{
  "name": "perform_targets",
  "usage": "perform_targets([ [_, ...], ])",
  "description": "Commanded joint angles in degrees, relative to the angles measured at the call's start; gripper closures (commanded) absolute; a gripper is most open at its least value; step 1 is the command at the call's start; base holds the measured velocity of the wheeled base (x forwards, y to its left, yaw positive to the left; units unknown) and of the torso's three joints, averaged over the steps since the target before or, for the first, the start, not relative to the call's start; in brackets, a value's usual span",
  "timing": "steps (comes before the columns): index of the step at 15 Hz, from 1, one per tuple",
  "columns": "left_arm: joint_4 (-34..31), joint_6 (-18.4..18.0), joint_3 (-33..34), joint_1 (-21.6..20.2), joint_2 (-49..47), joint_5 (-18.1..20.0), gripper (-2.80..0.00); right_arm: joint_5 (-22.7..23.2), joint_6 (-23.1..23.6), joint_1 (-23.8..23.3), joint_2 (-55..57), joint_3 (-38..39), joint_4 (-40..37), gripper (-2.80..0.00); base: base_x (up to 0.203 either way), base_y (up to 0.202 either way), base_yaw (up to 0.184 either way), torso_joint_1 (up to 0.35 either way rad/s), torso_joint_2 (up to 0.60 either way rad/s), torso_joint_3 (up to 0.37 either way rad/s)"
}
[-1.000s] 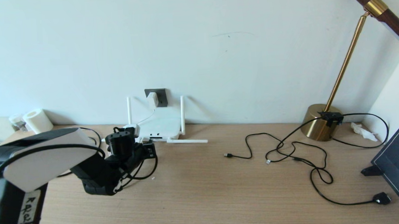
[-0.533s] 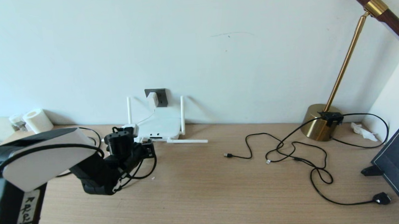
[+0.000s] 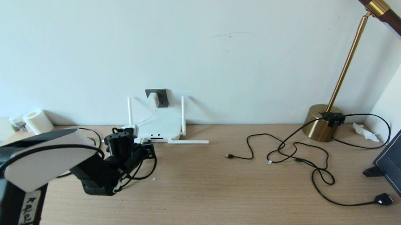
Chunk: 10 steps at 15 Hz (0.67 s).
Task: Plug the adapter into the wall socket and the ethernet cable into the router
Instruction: Plug cable into router interface
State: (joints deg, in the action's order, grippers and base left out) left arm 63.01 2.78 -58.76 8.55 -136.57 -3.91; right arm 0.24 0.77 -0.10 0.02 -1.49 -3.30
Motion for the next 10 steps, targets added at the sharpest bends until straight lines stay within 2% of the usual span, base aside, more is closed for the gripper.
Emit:
perform_targets([
  [1, 0.36, 0.03, -0.04, -0.20, -0.10, -0.04, 0.00, 0.02, 0.02, 0.01, -0.02, -0.01, -0.04, 0.00, 0.000, 0.000, 0.000, 0.000, 0.00, 0.000],
  [10, 0.36, 0.03, -1.53, -0.02, -1.24, -0.04, 0.00, 0.02, 0.02, 0.01, -0.02, -0.01, -0.11, 0.00, 0.000, 0.000, 0.000, 0.000, 0.00, 0.000],
])
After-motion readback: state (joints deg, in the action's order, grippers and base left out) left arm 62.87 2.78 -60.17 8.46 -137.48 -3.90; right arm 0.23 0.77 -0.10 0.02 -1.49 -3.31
